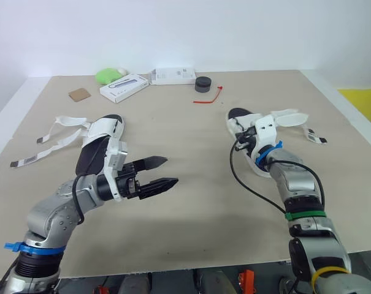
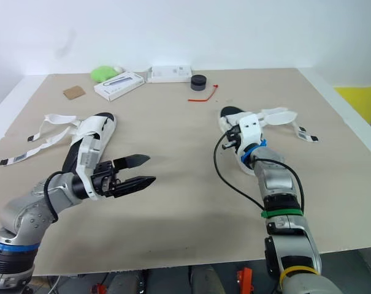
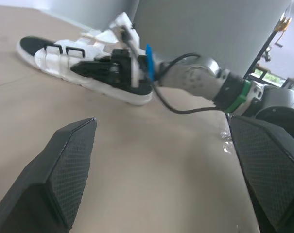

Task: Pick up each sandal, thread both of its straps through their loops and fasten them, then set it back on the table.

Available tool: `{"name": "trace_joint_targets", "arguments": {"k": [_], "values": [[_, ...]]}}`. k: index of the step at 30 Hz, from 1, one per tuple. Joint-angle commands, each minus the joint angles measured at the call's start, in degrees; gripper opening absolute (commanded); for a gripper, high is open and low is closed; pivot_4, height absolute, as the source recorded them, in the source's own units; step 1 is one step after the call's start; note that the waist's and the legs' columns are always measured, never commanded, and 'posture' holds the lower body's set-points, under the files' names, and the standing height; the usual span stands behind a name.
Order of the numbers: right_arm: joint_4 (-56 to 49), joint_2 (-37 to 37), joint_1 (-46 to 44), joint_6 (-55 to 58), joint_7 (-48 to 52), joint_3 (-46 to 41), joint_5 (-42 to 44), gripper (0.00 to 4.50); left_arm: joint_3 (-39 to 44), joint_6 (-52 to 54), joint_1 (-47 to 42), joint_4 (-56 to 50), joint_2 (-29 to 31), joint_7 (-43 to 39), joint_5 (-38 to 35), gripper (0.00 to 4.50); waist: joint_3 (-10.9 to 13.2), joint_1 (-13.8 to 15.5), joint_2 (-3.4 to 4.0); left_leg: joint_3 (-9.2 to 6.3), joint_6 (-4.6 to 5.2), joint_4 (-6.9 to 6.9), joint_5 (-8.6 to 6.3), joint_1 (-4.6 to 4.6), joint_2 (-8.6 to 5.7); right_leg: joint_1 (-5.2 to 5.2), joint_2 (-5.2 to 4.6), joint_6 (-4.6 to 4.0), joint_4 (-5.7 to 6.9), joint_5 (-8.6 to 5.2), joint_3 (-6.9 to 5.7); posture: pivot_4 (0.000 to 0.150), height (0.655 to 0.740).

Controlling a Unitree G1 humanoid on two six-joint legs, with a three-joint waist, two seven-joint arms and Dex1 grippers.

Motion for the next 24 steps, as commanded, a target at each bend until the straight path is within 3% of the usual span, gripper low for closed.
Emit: {"name": "trace_joint_targets", "arguments": {"k": [1, 6, 11, 17, 24], "values": [[-11.09, -4.36, 1.83, 3.69, 13.03, 0.55, 6.46, 0.07, 2.13, -0.40, -1.91, -0.72, 2.24, -2.56, -1.40, 4.50, 0.02, -0.05, 0.03, 0.00, 0.00, -0.02, -0.01, -0.02, 0.00, -0.03, 0.00, -0.01, 0.00, -0.01, 0.00, 0.150, 0.7400], [-21.58, -14.47, 6.52, 6.86, 34.30, 4.11, 13.27, 0.07, 1.43, -0.64, -3.57, 0.33, 5.96, -6.03, -0.05, 4.50, 0.07, 0.12, 0.07, 0.00, -0.01, -0.02, -0.02, -0.19, -0.03, -0.17, -0.05, 0.05, -0.03, -0.05, -0.02, 0.150, 0.7400], [-22.99, -17.24, 5.56, 6.01, 44.61, 8.97, 13.39, 0.07, -0.06, -5.10, -3.28, 1.61, 9.81, -11.17, 5.42, 4.50, 0.09, -0.19, 0.04, 0.02, -0.01, 0.01, -0.02, -0.14, 0.02, -0.20, -0.01, 0.03, -0.03, -0.02, -0.03, 0.150, 0.7400], [-24.65, -14.16, 4.20, 4.93, 49.81, 17.11, 11.49, 0.07, -2.48, -12.49, -1.68, 2.39, 10.90, -14.11, 12.73, 4.50, 0.10, -0.51, 0.04, 0.05, -0.02, 0.02, -0.02, -0.14, 0.06, -0.21, 0.01, -0.12, -0.02, -0.07, -0.03, 0.150, 0.7400], [-23.26, -11.26, 3.95, 2.99, 49.14, 19.01, 9.92, 0.07, -3.16, -15.38, 1.49, 2.08, 10.78, -13.20, 16.31, 4.50, 0.10, -0.46, 0.00, 0.02, -0.03, 0.01, -0.03, -0.22, 0.02, -0.25, -0.03, 0.02, -0.03, -0.03, -0.04, 0.150, 0.7400]]}}
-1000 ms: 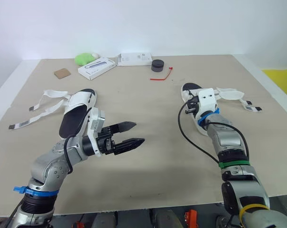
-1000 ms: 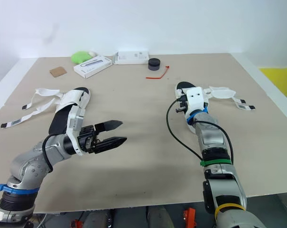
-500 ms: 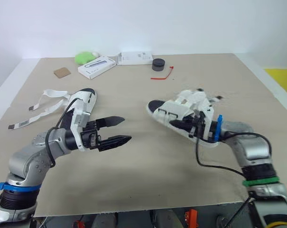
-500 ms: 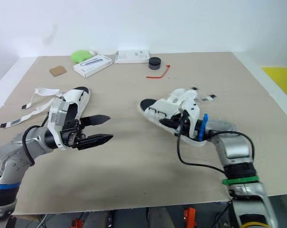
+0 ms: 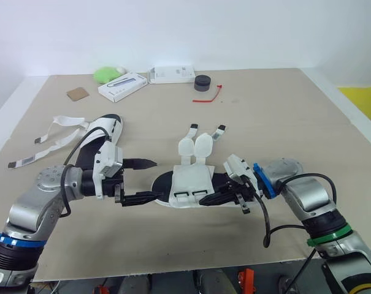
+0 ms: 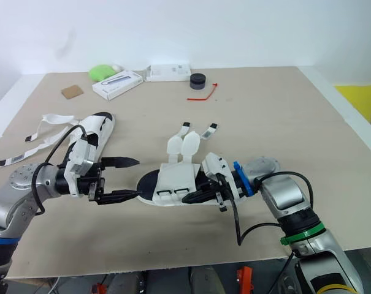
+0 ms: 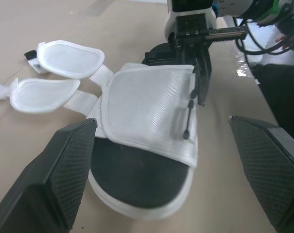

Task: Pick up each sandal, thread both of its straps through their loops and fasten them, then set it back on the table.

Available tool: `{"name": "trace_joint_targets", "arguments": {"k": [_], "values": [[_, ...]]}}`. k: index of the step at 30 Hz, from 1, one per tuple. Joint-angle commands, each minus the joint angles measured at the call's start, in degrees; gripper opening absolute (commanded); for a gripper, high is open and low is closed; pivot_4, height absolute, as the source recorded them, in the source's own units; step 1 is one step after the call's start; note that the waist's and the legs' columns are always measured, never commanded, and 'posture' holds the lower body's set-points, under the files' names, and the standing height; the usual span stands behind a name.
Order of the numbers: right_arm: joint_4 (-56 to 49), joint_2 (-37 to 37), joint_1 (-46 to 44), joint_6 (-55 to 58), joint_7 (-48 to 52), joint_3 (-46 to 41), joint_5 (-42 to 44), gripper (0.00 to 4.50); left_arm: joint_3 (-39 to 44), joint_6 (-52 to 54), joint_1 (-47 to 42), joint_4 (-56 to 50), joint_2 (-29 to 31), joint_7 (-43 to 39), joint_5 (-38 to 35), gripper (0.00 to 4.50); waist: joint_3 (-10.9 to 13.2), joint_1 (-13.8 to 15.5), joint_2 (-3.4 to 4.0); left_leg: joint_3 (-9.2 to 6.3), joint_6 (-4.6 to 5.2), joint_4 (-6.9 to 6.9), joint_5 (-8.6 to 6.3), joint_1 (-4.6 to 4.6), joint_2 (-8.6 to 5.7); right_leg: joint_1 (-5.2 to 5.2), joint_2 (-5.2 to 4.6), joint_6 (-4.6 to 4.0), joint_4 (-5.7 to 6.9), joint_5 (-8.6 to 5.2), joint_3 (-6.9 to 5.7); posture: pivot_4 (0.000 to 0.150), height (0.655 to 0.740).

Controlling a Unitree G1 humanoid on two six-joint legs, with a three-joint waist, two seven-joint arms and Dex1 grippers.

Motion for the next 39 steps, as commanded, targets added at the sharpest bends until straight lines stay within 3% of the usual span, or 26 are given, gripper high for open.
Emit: {"name": "trace_joint_targets", "arguments": {"k": [1, 2, 6, 11, 13, 18, 25, 39], "values": [[-0.41, 2.06, -1.47, -1.52, -0.56, 0.54, -0.81, 0.07, 1.25, -3.19, 4.04, -1.05, 1.20, -0.35, 2.23, 4.50, -0.01, -0.24, -0.02, 0.00, 0.00, 0.00, 0.00, 0.01, 0.01, 0.00, 0.00, 0.00, 0.00, 0.00, 0.00, 0.150, 0.7400], [-0.28, 2.41, -1.53, -1.58, -0.77, 0.74, -1.05, 0.07, 1.95, -3.91, 5.17, -0.90, 1.41, -0.50, 2.50, 4.50, 0.00, -0.24, -0.02, 0.02, 0.00, -0.01, 0.00, 0.03, 0.04, -0.02, 0.02, -0.02, 0.00, 0.01, 0.00, 0.150, 0.7400], [0.66, 3.30, -1.21, -2.52, -0.62, 0.86, -1.50, 0.00, 3.28, -5.86, 10.05, -1.14, 2.30, -0.65, 3.82, 3.27, 0.00, -0.30, -0.03, 0.03, 0.00, -0.01, 0.00, 0.07, 0.10, -0.03, 0.04, -0.06, 0.03, 0.01, -0.02, 0.150, 0.7400], [-0.86, 4.52, -0.06, -2.14, -0.96, 1.02, -1.19, 0.00, 1.06, -8.97, 8.69, 0.69, 0.83, -0.84, 5.90, 0.64, 0.01, -0.06, -0.04, 0.02, -0.01, 0.05, 0.02, 0.06, 0.08, 0.00, 0.02, -0.27, 0.03, -0.06, -0.04, 0.150, 0.7400], [-1.02, 4.73, 0.24, -1.70, -1.08, 1.13, -1.26, 0.00, 0.37, -9.97, 7.32, 2.12, 0.37, -1.80, 6.30, 0.04, 0.01, -0.03, -0.05, 0.02, -0.04, 0.09, 0.03, 0.04, 0.05, 0.02, 0.00, -0.24, 0.03, -0.05, -0.04, 0.150, 0.7400], [-4.51, 4.04, 2.62, -0.74, 0.02, 1.37, 0.06, 0.00, -2.03, -10.71, 0.86, 8.56, 0.89, -5.18, 8.13, 0.04, 0.01, 0.02, -0.05, -0.02, -0.04, 0.06, 0.03, 0.03, 0.07, -0.02, 0.04, -0.05, 0.04, 0.06, -0.08, 0.150, 0.7400], [-5.42, 4.33, 2.89, -0.30, -1.08, 1.08, -0.21, 0.00, -5.49, -16.22, -0.63, 13.57, 1.45, -10.70, 12.49, 0.04, 0.01, -0.22, -0.05, 0.00, -0.05, 0.03, 0.02, 0.03, 0.07, -0.03, 0.04, -0.06, 0.05, 0.02, -0.06, 0.150, 0.7400], [-6.50, 4.52, 3.02, 1.01, -3.04, 0.04, 0.29, 0.00, -13.00, -23.16, 0.13, 16.79, -2.38, -8.19, 21.60, 0.04, -0.01, -0.13, -0.07, -0.01, -0.04, 0.11, 0.03, 0.06, 0.07, 0.05, 0.03, 0.00, 0.05, 0.10, -0.06, 0.150, 0.7400]]}}
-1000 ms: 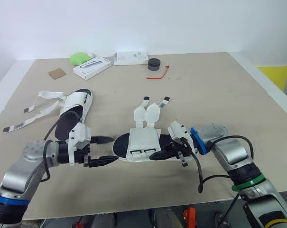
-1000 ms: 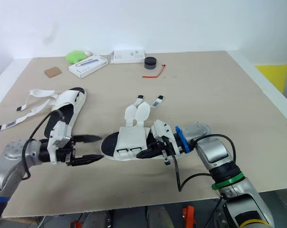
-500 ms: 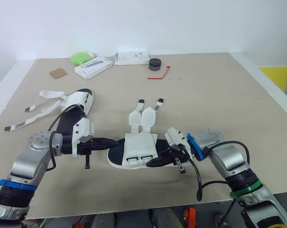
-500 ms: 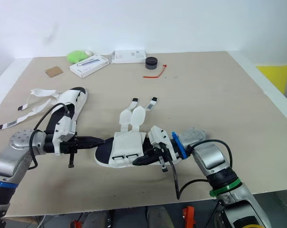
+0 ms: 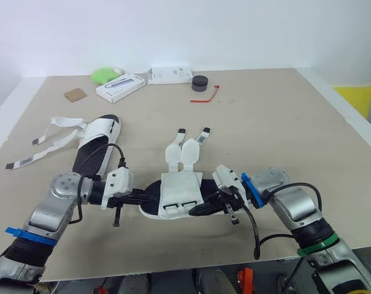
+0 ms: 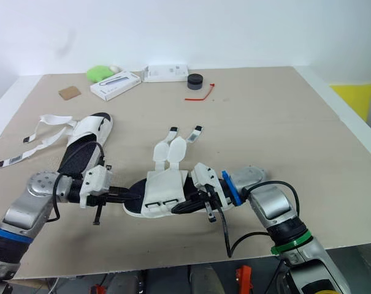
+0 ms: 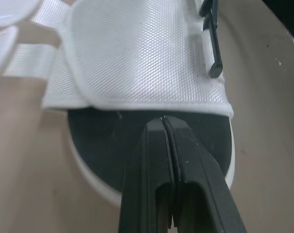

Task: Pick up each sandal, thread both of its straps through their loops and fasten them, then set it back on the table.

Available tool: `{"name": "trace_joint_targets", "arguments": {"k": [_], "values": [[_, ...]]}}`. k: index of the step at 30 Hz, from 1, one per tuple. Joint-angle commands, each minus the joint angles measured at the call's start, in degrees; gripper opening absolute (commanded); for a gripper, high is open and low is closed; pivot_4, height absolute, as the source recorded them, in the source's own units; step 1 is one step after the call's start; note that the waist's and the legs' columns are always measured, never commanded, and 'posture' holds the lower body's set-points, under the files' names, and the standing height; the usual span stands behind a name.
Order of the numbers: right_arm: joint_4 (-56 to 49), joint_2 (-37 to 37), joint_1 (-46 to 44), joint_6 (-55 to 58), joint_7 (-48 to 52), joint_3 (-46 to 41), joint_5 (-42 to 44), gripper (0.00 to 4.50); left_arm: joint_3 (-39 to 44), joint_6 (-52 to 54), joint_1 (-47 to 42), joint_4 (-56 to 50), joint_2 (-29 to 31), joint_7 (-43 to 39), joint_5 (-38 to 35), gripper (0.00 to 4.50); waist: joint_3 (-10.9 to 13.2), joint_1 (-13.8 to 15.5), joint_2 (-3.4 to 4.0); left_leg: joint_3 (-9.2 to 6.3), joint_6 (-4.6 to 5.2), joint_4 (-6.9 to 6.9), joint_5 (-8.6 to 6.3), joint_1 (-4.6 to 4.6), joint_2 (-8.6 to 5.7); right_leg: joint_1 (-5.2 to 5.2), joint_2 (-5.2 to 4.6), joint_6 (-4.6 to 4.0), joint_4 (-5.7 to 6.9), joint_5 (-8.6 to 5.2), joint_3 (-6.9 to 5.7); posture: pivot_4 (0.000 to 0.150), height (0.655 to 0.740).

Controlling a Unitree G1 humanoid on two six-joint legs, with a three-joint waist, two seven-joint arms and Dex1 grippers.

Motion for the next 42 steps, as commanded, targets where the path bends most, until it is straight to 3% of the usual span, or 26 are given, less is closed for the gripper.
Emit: {"name": "trace_joint_targets", "arguments": {"k": [1, 9, 23, 31, 36, 42], "values": [[-3.59, 0.16, -0.40, 0.12, -0.64, -1.77, 2.02, 0.00, -3.16, -1.51, 0.04, 3.56, -1.16, 1.21, 4.31, 0.04, -0.01, 0.02, 0.01, 0.00, 0.00, 0.00, 0.00, 0.01, 0.00, 0.01, 0.00, 0.01, 0.00, 0.01, 0.00, 0.150, 0.7400], [-1.96, 0.67, -1.86, -0.76, -0.50, -1.65, 1.80, 0.00, -2.95, -3.75, -3.80, 9.71, -4.84, 3.85, 5.59, 0.04, -0.07, 0.57, -0.04, 0.00, 0.10, 0.21, 0.09, 0.12, -0.05, 0.22, -0.05, -0.11, -0.01, 0.02, 0.01, 0.150, 0.7400], [21.60, 3.31, -14.03, -10.53, 9.19, 0.06, -3.42, 0.00, 1.79, -1.93, -6.29, 13.55, -0.79, 0.34, 1.73, 0.04, -0.05, -0.01, -0.05, 0.02, 0.24, 0.06, 0.33, 0.06, -0.02, 0.03, -0.02, -0.09, -0.01, 0.37, 0.01, 0.150, 0.7400], [25.23, 4.12, -13.43, -14.02, 10.96, 1.57, -5.18, 0.00, 1.23, -3.74, -5.85, 15.73, -1.60, 2.78, 4.24, 0.04, -0.06, -0.04, -0.04, 0.00, 0.23, -0.04, 0.33, 0.15, -0.05, 0.08, -0.02, -0.14, -0.01, 0.27, 0.02, 0.150, 0.7400], [25.85, 4.17, -13.61, -14.61, 11.25, 1.48, -5.19, 0.00, -0.65, -8.59, -11.27, 21.89, -5.69, 6.10, 7.92, 0.04, -0.10, 0.17, -0.05, 0.01, 0.21, -0.03, 0.48, 0.35, -0.05, 0.32, -0.03, -0.16, -0.01, 0.33, 0.02, 0.150, 0.7400], [25.07, 4.53, -13.04, -14.68, 10.76, 1.60, -5.23, 0.00, -3.46, -15.02, -15.61, 27.48, -8.74, 3.56, 10.73, 0.04, -0.11, 0.14, -0.05, 0.02, 0.06, -0.03, 0.69, 0.34, -0.11, 0.32, -0.07, -0.13, -0.01, 0.46, 0.07, 0.150, 0.7400]]}}
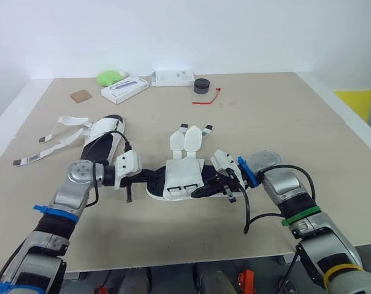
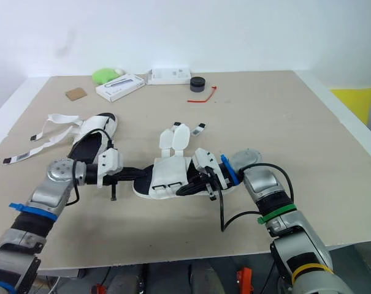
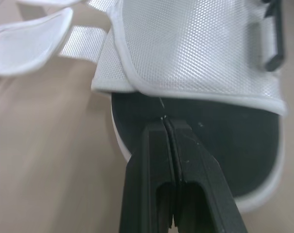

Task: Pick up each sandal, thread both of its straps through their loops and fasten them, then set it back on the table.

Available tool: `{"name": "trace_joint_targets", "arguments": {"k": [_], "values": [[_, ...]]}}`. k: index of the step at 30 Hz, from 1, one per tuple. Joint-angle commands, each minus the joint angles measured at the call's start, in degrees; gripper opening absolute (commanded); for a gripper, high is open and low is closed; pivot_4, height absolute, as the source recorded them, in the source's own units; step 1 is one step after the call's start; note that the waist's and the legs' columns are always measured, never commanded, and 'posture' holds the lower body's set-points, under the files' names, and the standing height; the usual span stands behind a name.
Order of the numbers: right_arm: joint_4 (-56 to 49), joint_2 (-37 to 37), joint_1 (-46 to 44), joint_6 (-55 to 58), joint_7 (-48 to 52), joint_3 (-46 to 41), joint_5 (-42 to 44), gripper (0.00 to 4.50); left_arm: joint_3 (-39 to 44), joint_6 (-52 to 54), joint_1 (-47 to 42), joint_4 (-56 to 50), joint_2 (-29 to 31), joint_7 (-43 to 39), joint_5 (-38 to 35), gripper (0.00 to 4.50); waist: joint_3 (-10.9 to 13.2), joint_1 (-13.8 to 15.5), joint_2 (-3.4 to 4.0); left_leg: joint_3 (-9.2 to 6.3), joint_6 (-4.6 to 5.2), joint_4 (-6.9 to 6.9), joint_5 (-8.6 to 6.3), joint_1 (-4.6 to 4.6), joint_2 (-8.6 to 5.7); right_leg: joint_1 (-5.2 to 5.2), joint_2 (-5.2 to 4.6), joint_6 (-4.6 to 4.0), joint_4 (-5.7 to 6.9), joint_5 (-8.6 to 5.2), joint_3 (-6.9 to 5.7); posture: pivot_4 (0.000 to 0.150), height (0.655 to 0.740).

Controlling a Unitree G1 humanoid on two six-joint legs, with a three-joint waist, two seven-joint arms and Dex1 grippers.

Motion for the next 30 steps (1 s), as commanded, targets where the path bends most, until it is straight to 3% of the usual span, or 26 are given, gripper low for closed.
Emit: {"name": "trace_joint_targets", "arguments": {"k": [1, 11, 21, 30], "values": [[-0.87, 0.28, 0.47, -0.35, 2.37, -0.01, -0.01, 0.00, -2.85, -3.90, -1.40, 3.70, -0.96, -2.24, 2.97, 0.04, 0.00, -0.03, 0.00, 0.00, 0.00, -0.02, 0.00, -0.01, 0.00, -0.01, 0.00, -0.01, 0.00, 0.00, 0.00, 0.150, 0.7400], [-2.82, 0.98, 0.36, 0.84, 1.02, -0.95, 0.89, 0.00, -5.39, -11.34, -3.70, 13.03, -1.67, -8.23, 5.23, 0.04, -0.05, -0.17, 0.03, 0.00, 0.00, -0.11, -0.01, -0.01, 0.01, -0.03, 0.02, -0.05, 0.00, -0.06, 0.00, 0.150, 0.7400], [-3.62, 1.75, 0.33, 1.65, 0.17, -1.20, 0.84, 0.00, -4.77, -1.28, -1.45, 7.04, -8.98, -6.66, 1.00, 0.04, -0.14, -0.14, 0.06, -0.02, 0.00, -0.10, -0.01, -0.02, -0.02, 0.01, 0.01, 0.01, -0.01, -0.08, 0.01, 0.150, 0.7400], [-4.51, 2.54, 0.54, 2.49, -0.36, -1.03, 1.03, 0.00, -7.25, -5.36, 0.51, 9.16, -7.96, -12.85, 2.89, 0.04, -0.17, -0.16, 0.09, -0.03, -0.01, -0.11, -0.01, -0.02, -0.03, 0.01, 0.01, 0.01, -0.01, -0.10, 0.01, 0.150, 0.7400]]}}
